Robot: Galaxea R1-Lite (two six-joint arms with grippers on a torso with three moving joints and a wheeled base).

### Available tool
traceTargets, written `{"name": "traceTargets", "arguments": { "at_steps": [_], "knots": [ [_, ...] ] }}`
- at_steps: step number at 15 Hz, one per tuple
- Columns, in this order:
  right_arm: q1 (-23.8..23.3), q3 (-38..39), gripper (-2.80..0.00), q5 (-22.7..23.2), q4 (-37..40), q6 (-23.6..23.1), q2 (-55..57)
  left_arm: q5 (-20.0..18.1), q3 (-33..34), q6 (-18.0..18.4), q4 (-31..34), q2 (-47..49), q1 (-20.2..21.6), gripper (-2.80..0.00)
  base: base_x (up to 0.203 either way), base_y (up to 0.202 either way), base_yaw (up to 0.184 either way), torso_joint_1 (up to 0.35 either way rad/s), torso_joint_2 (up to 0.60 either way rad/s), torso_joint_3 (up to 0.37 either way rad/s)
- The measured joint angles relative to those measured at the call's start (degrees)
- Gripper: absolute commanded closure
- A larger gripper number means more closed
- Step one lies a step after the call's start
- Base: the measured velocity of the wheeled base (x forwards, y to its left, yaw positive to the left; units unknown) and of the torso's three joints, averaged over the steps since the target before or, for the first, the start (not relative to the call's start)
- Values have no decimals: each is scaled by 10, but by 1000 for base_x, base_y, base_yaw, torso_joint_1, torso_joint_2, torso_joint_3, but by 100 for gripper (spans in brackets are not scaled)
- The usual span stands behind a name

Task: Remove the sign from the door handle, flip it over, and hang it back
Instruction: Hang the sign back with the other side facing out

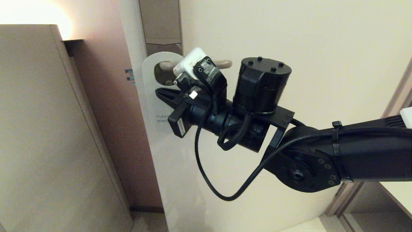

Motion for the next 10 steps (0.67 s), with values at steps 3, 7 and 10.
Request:
{"name": "traceTargets", "arguments": {
  "at_steps": [3,7,10],
  "knots": [
    [0,0,0,-13,-1,-1,5,0,0,0,0,0,0,0,0,0,0,0,0,0],
    [-1,0,0,-21,-14,-3,13,0,0,0,0,0,0,0,0,0,0,0,0,0],
    [-4,-1,0,-24,-14,-4,17,0,0,0,0,0,0,0,0,0,0,0,0,0]
  ]
}}
